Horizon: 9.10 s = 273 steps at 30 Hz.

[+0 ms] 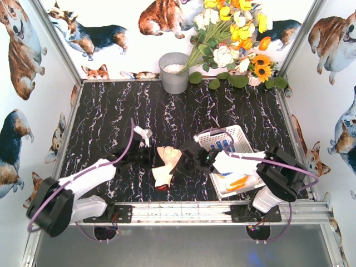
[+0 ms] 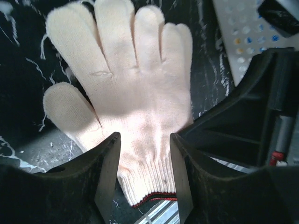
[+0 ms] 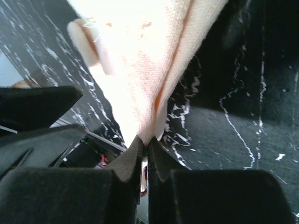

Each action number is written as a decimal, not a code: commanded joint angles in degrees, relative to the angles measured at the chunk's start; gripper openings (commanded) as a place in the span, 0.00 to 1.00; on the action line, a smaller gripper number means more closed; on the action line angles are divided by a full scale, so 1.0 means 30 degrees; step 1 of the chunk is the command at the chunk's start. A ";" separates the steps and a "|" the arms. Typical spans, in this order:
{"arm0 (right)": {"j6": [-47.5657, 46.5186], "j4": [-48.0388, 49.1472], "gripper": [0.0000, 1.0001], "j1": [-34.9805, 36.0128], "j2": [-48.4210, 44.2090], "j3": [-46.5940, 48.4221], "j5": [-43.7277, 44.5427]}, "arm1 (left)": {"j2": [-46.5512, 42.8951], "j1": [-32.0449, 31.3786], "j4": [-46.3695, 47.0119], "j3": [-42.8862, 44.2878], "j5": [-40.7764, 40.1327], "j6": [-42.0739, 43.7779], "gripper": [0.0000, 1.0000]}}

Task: Put the gloves into the storage basket
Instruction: Pick up the glove from the center of the board, then place the glove in the bin.

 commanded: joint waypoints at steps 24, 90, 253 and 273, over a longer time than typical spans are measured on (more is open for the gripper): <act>-0.1789 -0.4339 0.00 -0.3655 -0.0208 0.4051 -0.4600 | -0.4370 -1.4466 -0.0835 0.0958 -1.4993 0.8626 0.81; -0.1824 -0.4739 0.57 -0.3145 -0.2614 0.1765 -0.0494 | 0.0186 -1.5286 -0.3281 0.4359 -1.7076 0.5073 0.00; -1.5655 -1.3800 0.43 -1.3772 -0.8284 0.0929 -0.1555 | 1.5436 -1.1769 0.0435 1.9291 -0.4012 0.7709 0.00; -1.5370 -1.4537 0.53 -1.3817 -0.9607 0.1613 0.1196 | 1.5294 -1.1769 0.2145 1.8473 -0.3769 0.6456 0.39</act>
